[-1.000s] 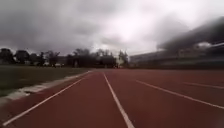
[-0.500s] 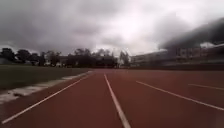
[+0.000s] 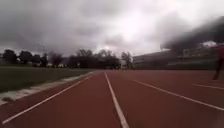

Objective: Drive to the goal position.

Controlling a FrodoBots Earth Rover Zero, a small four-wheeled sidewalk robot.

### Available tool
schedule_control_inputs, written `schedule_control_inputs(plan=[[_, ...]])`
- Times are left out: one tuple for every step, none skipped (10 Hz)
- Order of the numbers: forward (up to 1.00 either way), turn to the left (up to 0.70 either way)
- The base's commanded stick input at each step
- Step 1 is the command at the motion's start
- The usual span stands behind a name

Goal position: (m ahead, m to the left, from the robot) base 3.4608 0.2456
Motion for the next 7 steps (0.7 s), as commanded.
schedule_control_inputs(plan=[[0.7,0.27],[0.7,0.09],[0.7,0.03],[0.7,0.08],[0.7,0.03],[0.7,0.01],[0.7,0.02]])
